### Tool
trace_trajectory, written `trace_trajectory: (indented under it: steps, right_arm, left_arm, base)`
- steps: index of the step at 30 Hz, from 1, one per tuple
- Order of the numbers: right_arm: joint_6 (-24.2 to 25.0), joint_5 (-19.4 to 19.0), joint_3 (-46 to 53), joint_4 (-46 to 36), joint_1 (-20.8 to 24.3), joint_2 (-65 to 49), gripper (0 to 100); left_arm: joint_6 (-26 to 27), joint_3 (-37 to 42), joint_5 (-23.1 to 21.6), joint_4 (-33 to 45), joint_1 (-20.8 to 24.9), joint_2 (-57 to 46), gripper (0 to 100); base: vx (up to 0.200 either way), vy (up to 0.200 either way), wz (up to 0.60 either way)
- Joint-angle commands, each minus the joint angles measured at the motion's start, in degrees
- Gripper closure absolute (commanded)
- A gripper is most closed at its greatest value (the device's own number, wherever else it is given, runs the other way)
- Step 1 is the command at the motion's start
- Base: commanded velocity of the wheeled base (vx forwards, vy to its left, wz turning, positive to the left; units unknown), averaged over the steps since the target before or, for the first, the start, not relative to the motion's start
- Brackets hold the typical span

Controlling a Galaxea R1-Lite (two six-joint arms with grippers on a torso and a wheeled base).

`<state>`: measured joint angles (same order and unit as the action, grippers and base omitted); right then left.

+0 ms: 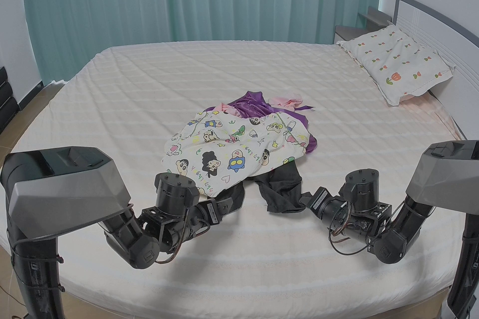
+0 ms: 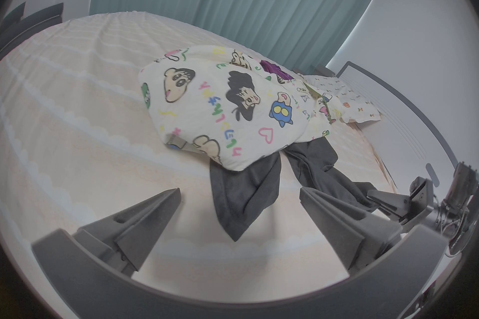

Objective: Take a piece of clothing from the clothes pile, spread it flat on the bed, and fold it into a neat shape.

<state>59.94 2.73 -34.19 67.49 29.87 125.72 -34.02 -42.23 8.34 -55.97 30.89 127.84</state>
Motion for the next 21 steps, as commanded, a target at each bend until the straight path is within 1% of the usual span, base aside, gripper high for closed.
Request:
trace_trajectory:
  steps: [1,3,17,19,20,21]
  right_arm:
    - [0.0,-0.01,0.01,0.01,0.02,0.05,100]
    - [0.0,-0.01,0.01,0.01,0.02,0.05,100]
    - [0.0,-0.01,0.01,0.01,0.02,0.05,100]
    - [0.0,-0.09,0.01,0.01,0.02,0.05,100]
    - [0.0,-0.01,0.01,-0.08,0.02,0.05,100]
    - [0.0,-0.01,0.01,0.01,0.02,0.05,100]
  left_arm:
    - [0.01,-2.68,1.68,-0.02,1.28,2.94,0]
    - [0.1,-4.44,2.91,-0.02,1.28,4.26,0]
    - [0.27,-8.57,3.09,0.24,2.33,7.16,0]
    - [0.36,-9.54,3.97,0.24,2.42,8.21,0]
    - [0.36,-9.8,4.67,0.24,2.42,8.39,100]
    - [0.36,-9.89,5.02,0.24,2.42,8.65,100]
  base:
    - [0.0,0.0,0.0]
    - [0.0,0.0,0.0]
    - [0.0,0.0,0.0]
    - [0.0,0.0,0.0]
    - [0.0,0.0,0.0]
    - [0.0,0.0,0.0]
